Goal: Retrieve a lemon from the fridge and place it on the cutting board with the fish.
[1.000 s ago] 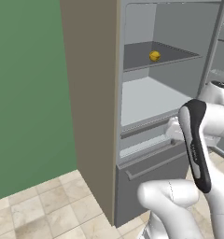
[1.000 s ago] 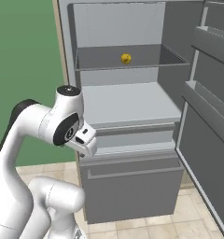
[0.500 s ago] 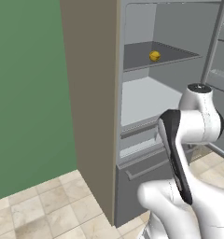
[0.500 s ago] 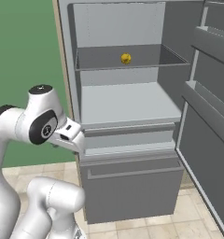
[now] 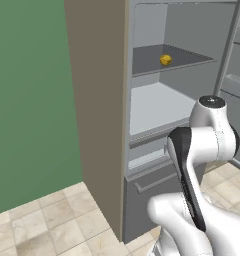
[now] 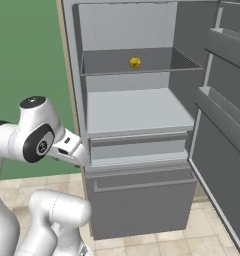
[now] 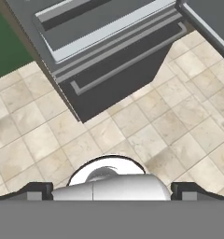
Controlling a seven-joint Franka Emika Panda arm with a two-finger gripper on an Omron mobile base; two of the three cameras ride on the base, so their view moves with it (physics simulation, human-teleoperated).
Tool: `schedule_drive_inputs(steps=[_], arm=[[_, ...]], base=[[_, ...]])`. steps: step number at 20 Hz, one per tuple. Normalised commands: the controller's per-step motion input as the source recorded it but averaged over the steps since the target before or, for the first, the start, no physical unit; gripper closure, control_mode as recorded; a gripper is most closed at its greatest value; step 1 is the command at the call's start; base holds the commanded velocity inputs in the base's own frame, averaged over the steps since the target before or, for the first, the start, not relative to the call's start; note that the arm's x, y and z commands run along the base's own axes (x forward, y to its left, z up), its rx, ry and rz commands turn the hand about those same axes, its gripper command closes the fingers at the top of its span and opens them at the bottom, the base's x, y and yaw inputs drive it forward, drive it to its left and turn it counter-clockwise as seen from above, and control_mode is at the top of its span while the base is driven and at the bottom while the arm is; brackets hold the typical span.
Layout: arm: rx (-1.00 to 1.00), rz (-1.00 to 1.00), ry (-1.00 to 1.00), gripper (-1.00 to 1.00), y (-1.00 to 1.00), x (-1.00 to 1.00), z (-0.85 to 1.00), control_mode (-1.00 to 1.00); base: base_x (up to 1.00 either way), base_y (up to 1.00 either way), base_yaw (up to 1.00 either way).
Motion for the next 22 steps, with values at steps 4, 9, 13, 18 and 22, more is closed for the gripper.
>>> schedule_drive_inputs(steps=[4,9,13,18,22], arm=[[0.0,0.0,0.0,-1.0,0.0,0.0,0.0,-1.0],[0.0,0.02,0.0,-1.0,-0.09,0.06,0.0,1.0],[0.0,0.0,0.0,-1.0,0.0,0.0,0.0,1.0],[0.0,0.0,0.0,-1.0,0.0,0.0,0.0,1.0],[0.0,0.0,0.0,-1.0,0.0,0.0,0.0,1.0]], base=[[0.0,0.0,0.0],[0.0,-0.08,0.02],[0.13,-0.41,0.2],[0.29,-0.25,0.28],[0.27,-0.25,0.33]])
